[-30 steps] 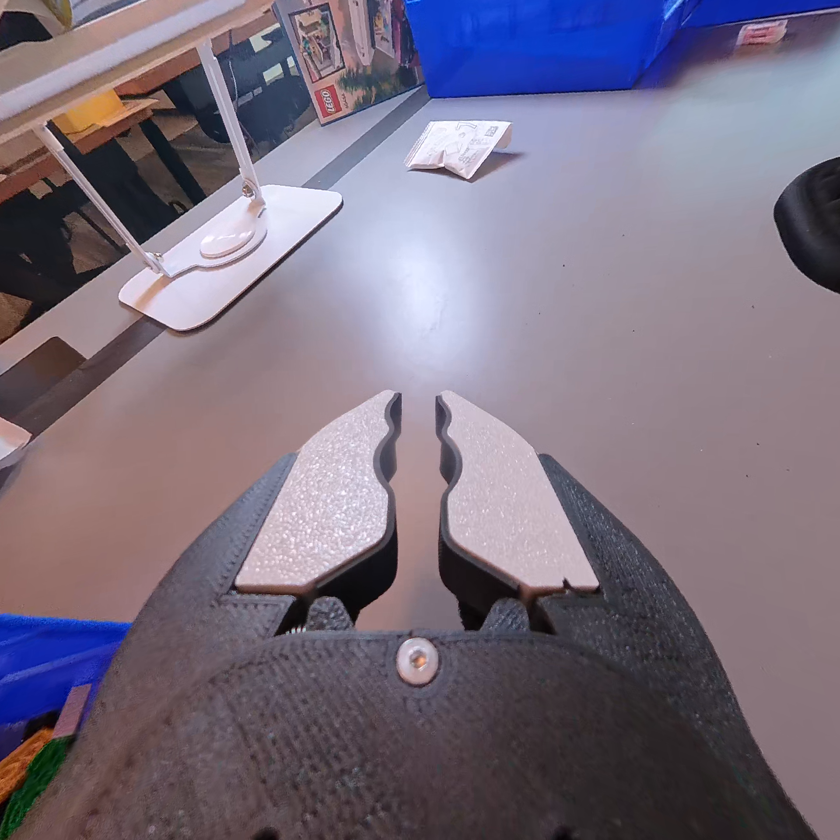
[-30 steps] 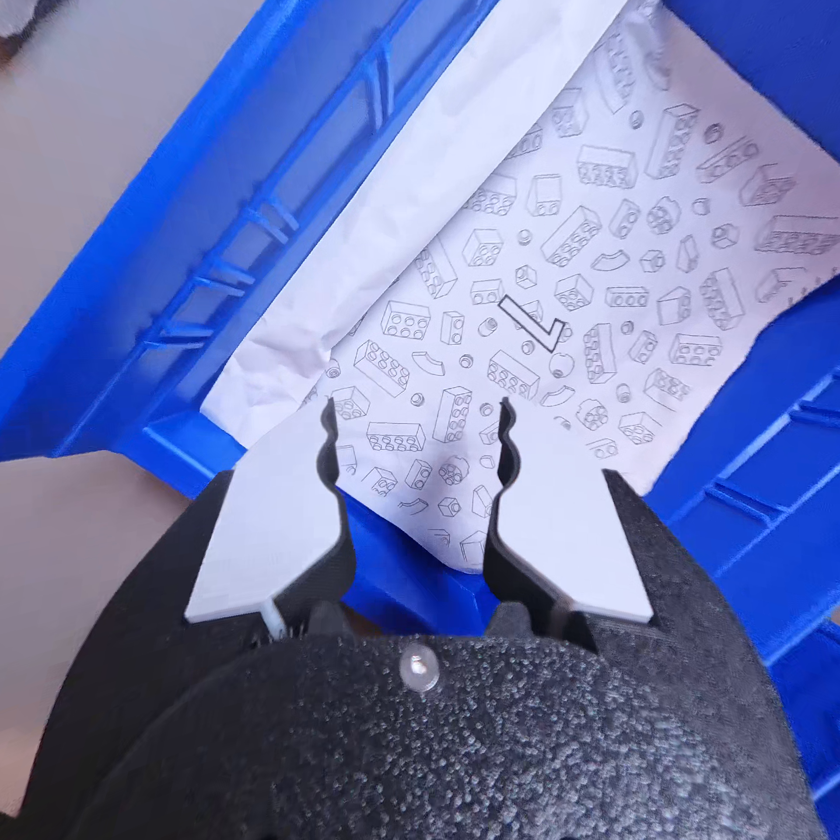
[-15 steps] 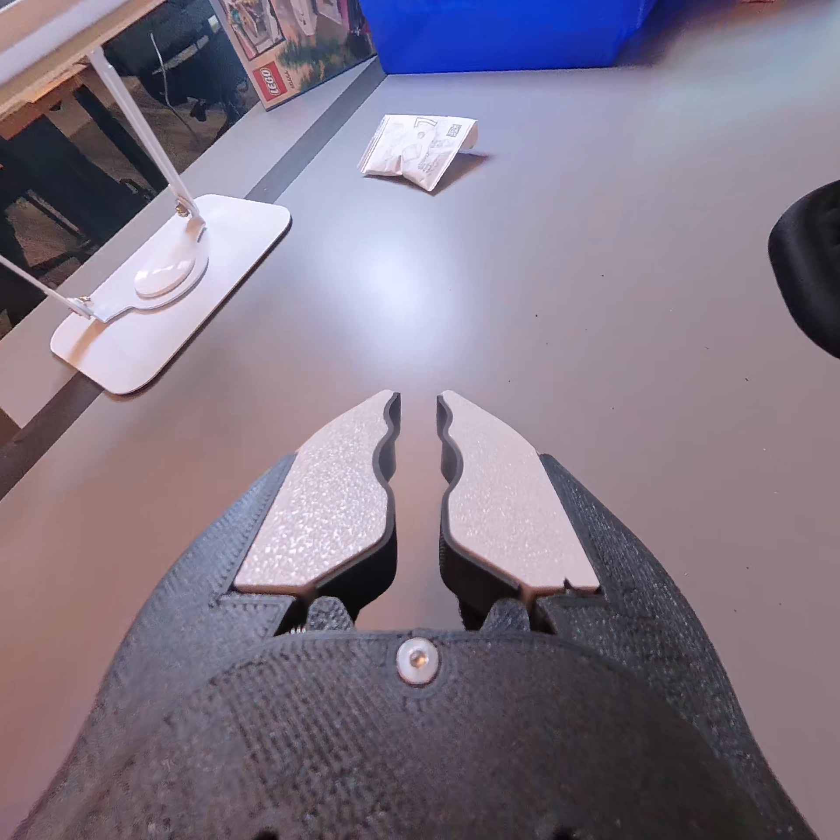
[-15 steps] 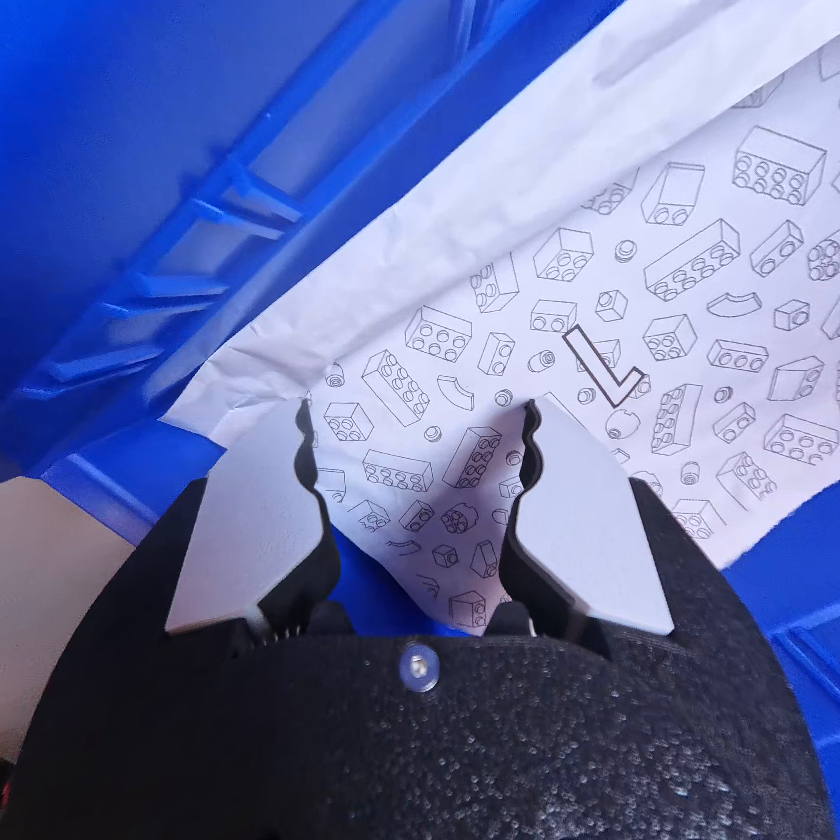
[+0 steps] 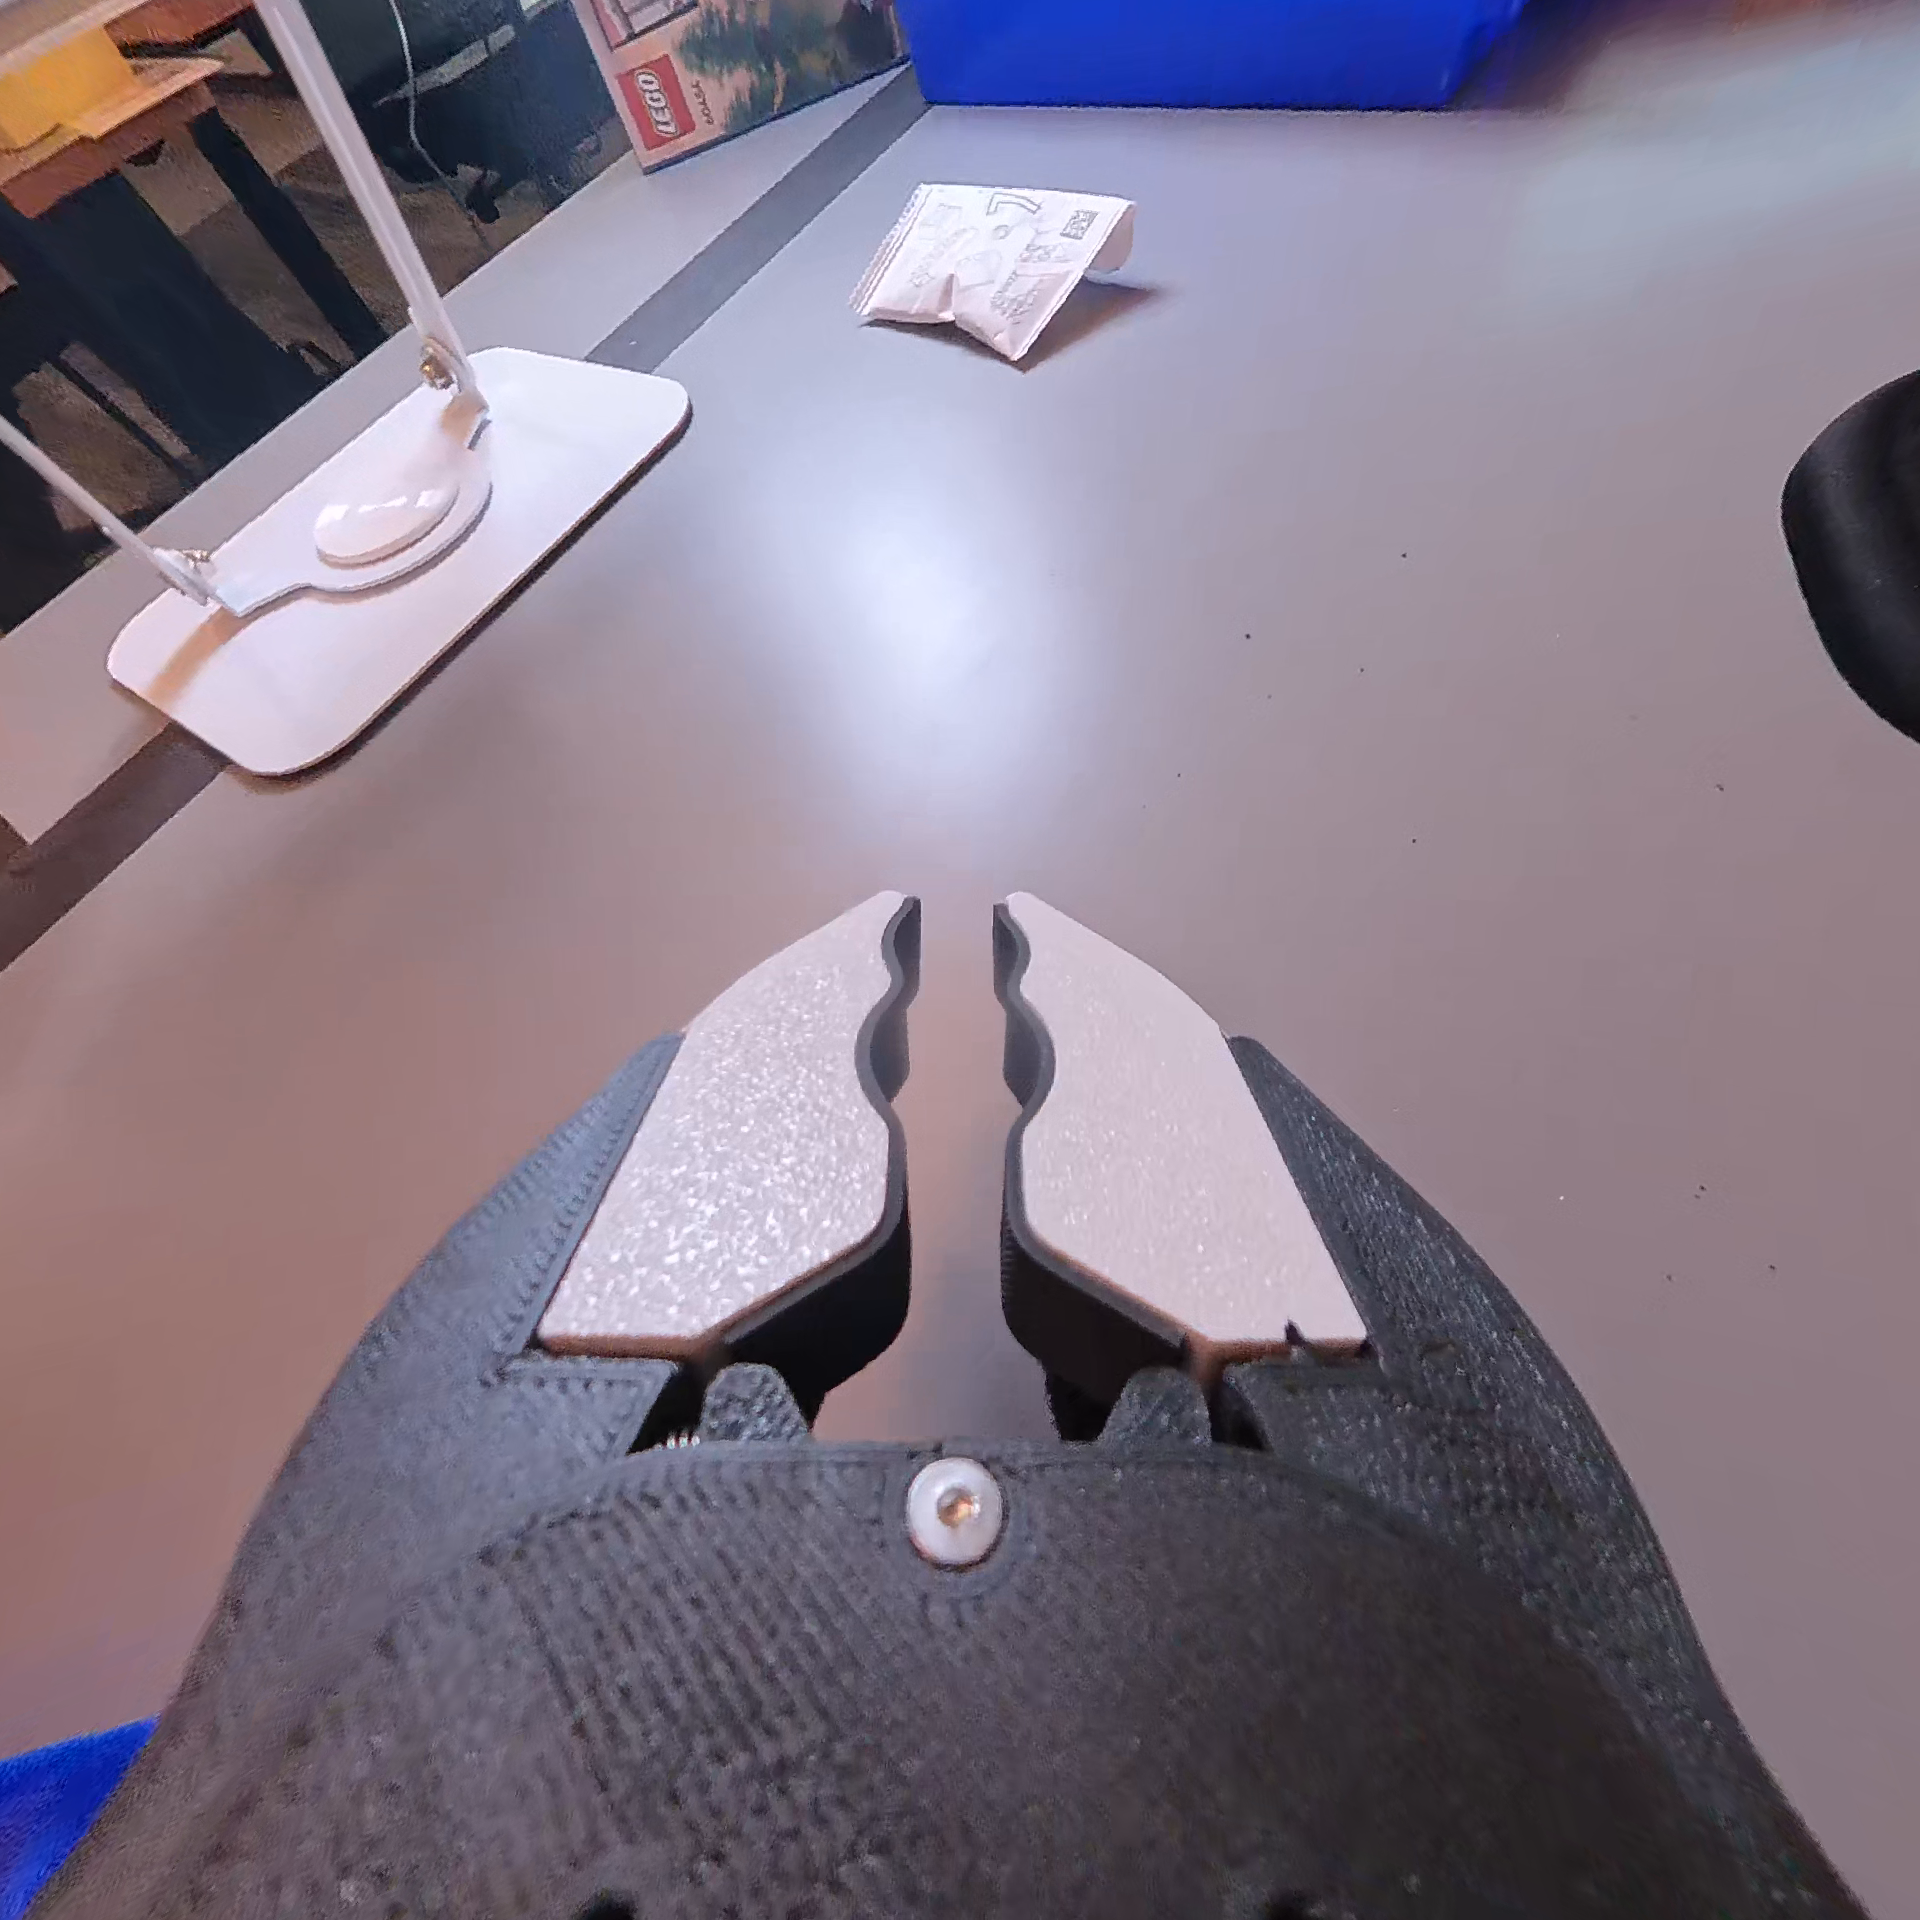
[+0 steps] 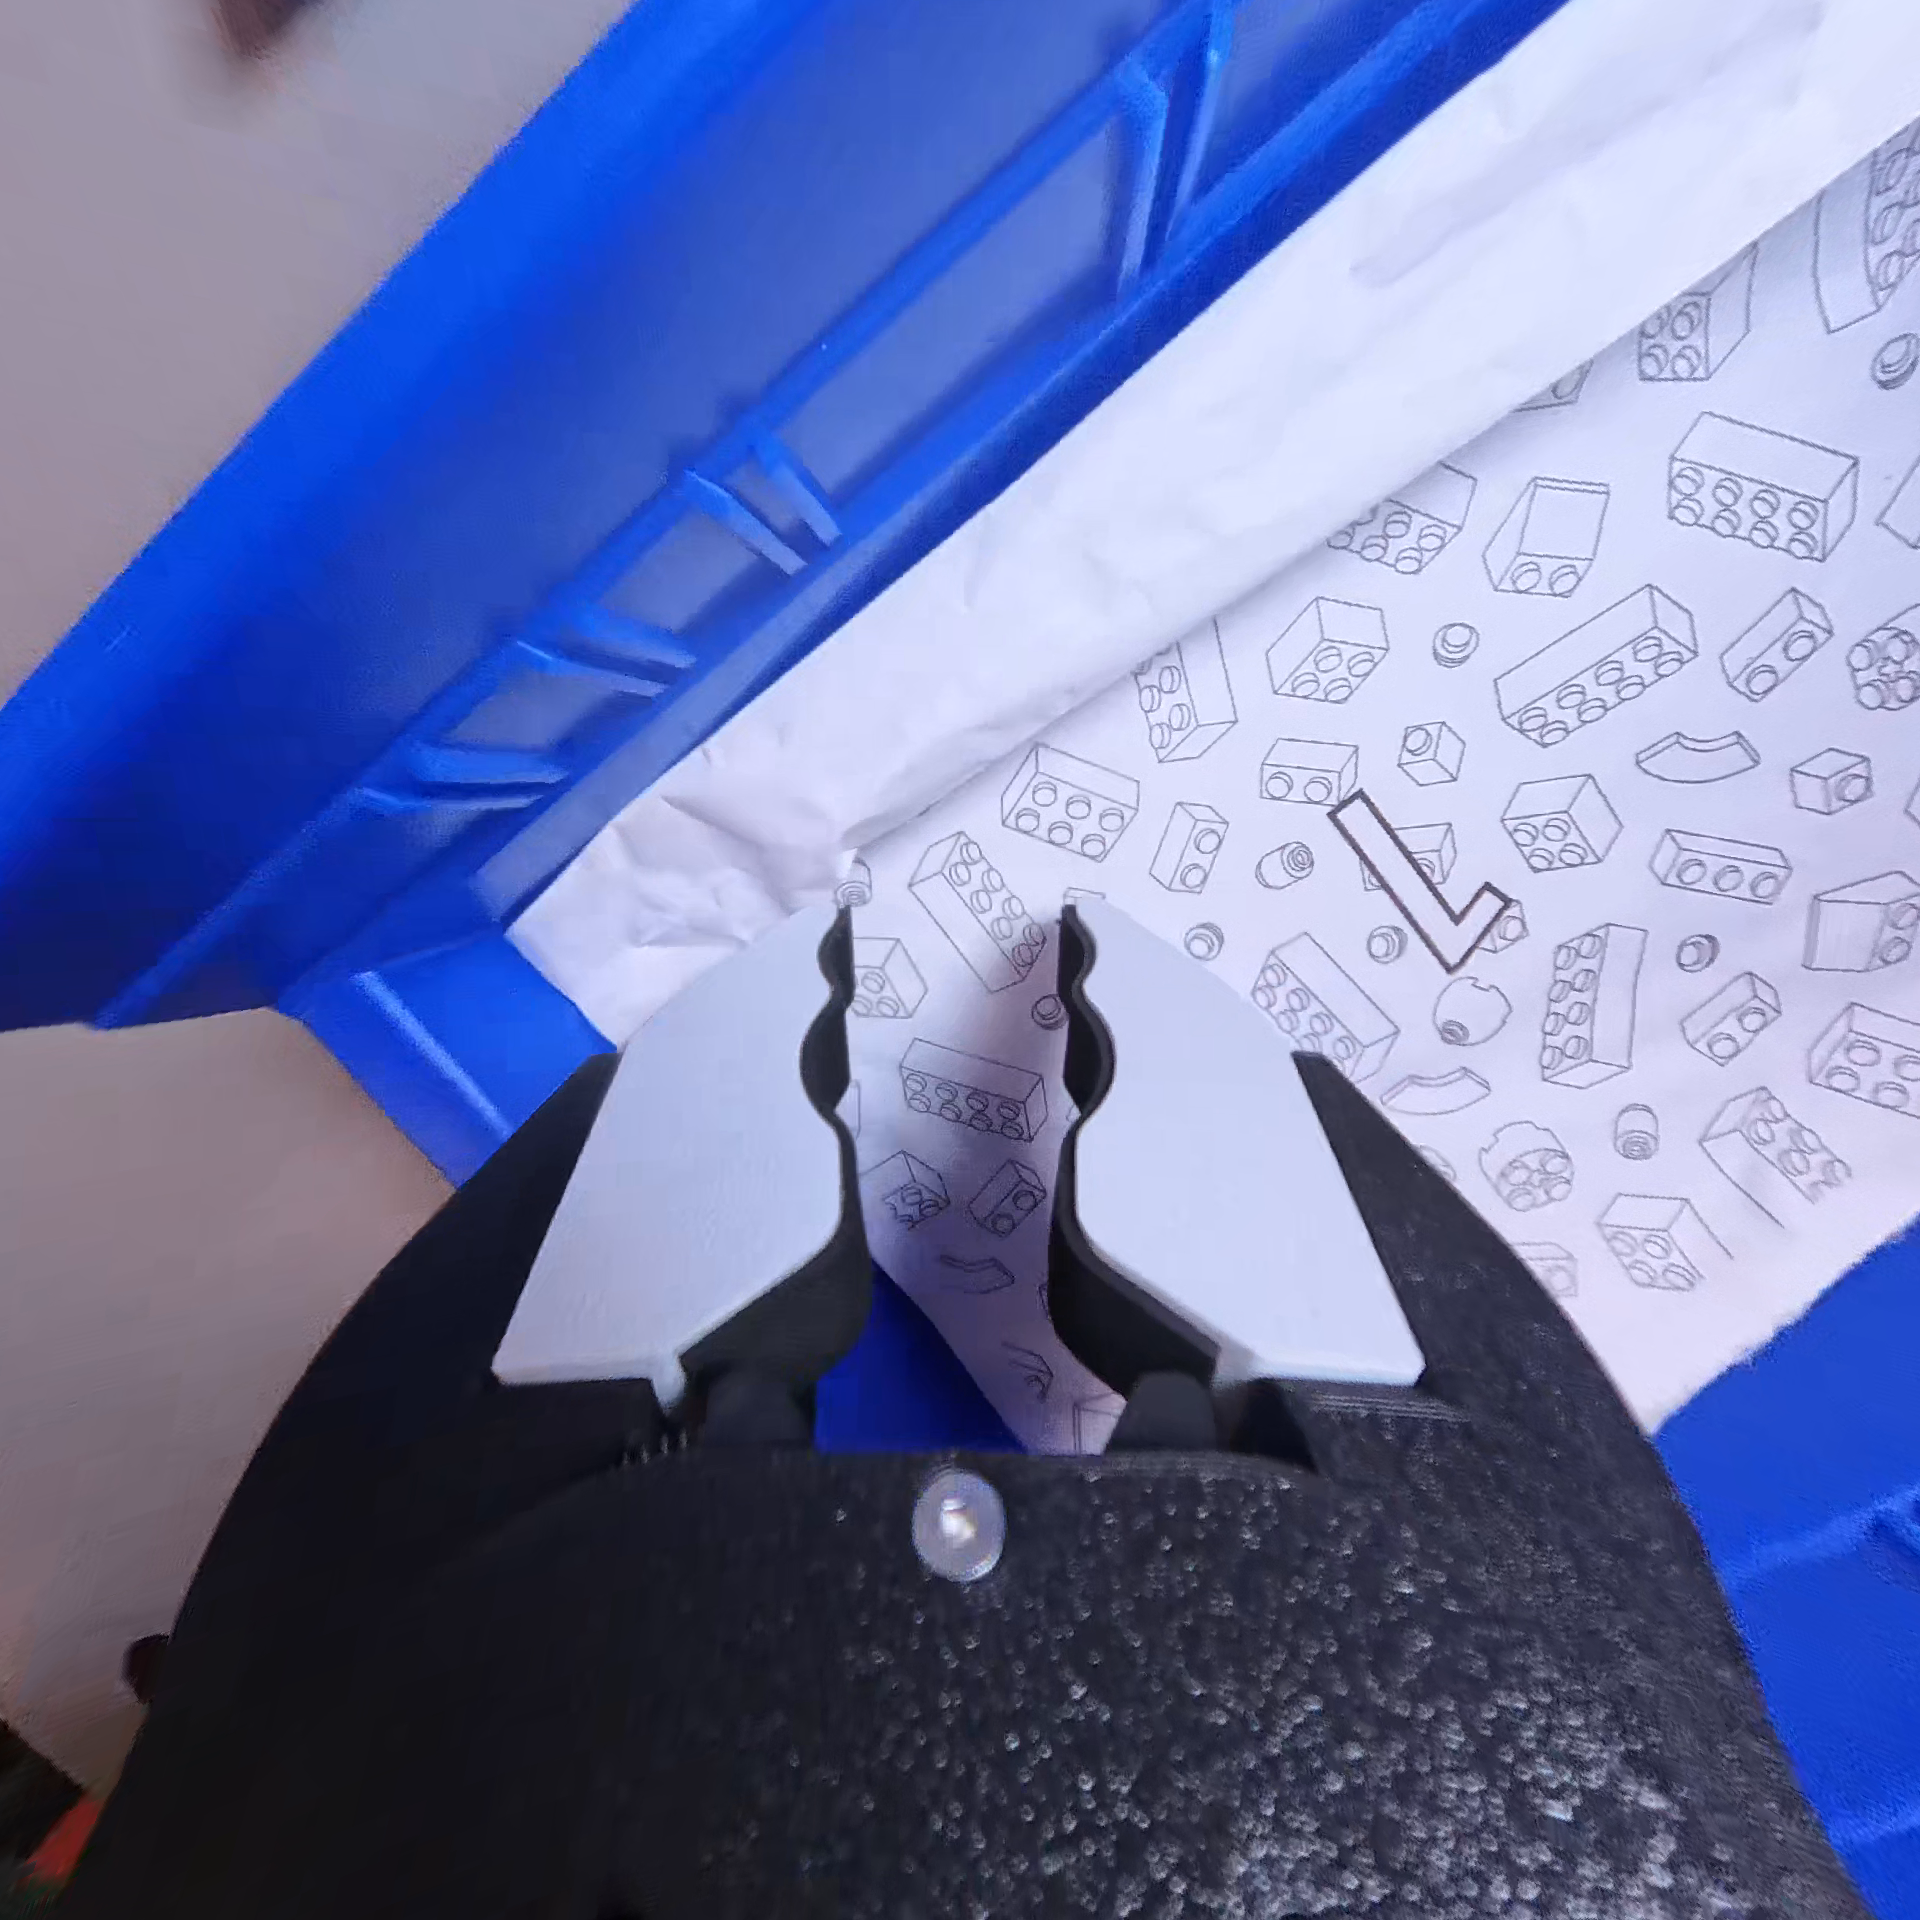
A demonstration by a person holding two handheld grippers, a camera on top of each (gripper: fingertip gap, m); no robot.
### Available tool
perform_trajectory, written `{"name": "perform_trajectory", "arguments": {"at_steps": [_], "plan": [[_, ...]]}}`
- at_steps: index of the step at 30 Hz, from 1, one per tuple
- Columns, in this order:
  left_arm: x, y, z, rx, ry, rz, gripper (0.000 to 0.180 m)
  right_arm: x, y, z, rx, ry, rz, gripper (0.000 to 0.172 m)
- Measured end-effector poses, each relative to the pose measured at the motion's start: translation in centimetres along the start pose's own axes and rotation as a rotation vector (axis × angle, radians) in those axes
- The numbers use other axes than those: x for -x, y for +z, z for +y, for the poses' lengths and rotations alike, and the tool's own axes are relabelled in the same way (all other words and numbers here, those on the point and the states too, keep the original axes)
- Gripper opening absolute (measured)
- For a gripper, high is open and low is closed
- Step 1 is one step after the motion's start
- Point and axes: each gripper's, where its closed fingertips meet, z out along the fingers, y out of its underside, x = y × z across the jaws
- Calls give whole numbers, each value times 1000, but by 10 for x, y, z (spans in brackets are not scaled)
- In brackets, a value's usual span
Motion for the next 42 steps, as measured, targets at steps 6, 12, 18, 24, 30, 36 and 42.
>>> {"name": "perform_trajectory", "arguments": {"at_steps": [6,12,18,24,30,36,42], "plan": [[1,6,-2,-15,-49,15,13,24,-7,-22,-172,89,-223,53],[-10,11,-12,-25,8,43,13,24,5,-30,-144,61,-156,11],[-9,1,-26,-64,4,54,13,23,-71,-45,-197,-89,126,2],[-14,-5,-68,-215,-201,154,18,66,-160,-75,1,-503,628,2],[-11,-23,-132,-461,-499,370,45,184,-121,-122,184,-1131,971,2],[40,-58,-134,-597,-722,516,67,277,-19,-147,95,-1597,1051,2],[21,-62,-94,-472,-660,622,60,295,35,-160,33,-1838,964,2]]}}
